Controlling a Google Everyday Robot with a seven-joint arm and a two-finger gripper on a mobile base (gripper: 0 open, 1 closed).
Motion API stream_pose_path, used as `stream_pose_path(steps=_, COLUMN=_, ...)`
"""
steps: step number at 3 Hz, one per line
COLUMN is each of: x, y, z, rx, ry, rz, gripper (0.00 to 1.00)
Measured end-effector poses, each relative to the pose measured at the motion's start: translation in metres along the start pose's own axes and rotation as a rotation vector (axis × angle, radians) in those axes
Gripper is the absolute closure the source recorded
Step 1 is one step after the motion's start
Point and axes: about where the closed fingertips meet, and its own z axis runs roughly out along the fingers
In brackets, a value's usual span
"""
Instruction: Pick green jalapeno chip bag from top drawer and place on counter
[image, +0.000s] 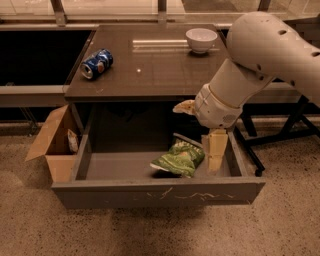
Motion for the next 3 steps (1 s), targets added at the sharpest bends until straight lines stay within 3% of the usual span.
stream_pose_path(steps=1, x=0.006, y=-0.005, z=0.015, rx=-0.030, ry=0.005, rz=-0.080, gripper=0.00)
stream_pose_path(steps=3, x=0.048, y=-0.029, z=0.070, rx=-0.099, ry=0.075, rz=-0.299, gripper=0.00)
